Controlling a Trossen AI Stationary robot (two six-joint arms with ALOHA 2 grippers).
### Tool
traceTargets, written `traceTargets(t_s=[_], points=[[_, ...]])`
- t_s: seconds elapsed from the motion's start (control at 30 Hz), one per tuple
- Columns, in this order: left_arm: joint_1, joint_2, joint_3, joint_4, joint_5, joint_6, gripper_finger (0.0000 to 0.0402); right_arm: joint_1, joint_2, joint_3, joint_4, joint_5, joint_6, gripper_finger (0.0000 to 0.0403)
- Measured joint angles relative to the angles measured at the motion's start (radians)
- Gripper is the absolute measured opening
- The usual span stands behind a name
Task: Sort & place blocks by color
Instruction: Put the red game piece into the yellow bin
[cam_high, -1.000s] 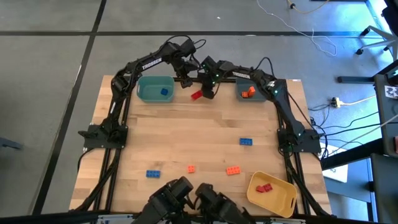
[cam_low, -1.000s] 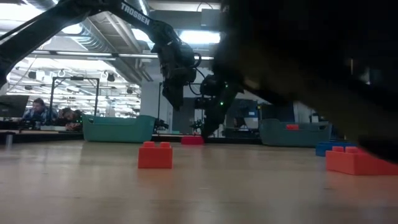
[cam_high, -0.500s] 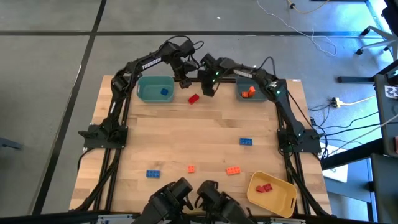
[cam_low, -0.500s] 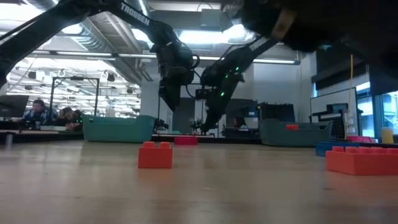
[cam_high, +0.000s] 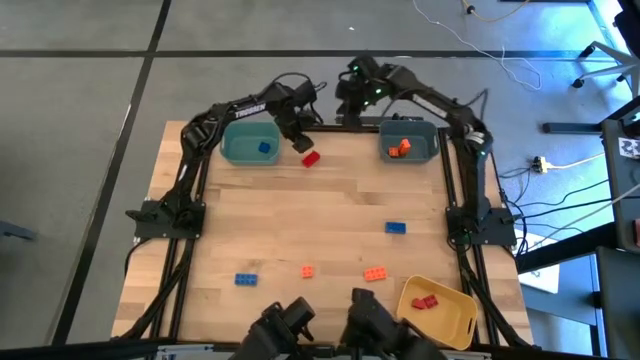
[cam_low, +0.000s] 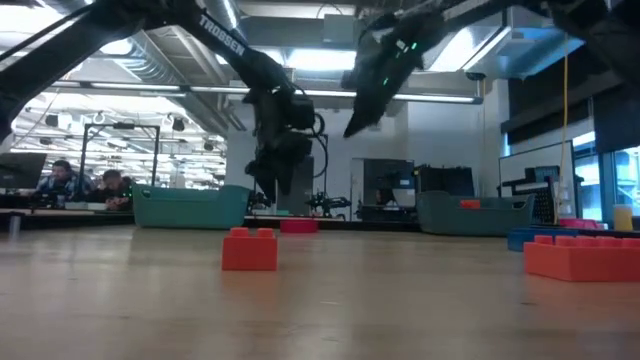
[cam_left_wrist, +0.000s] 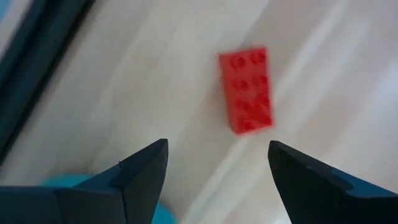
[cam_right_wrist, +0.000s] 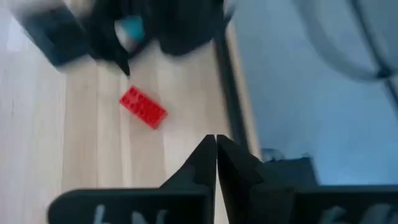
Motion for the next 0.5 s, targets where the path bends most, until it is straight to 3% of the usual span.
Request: traceTargets(t_s=[0.17, 0.5], points=[[-0.059, 0.0, -0.068, 0.127, -0.162, -0.042, 0.027, 0.004, -0.109, 0.0, 0.001, 0.002, -0.004, 0.0011], [-0.141, 0.0, -0.141, 0.274, -0.219, -0.082, 0.027, 0.004, -0.226, 0.0, -0.003, 0.008, -0.005, 0.0012]])
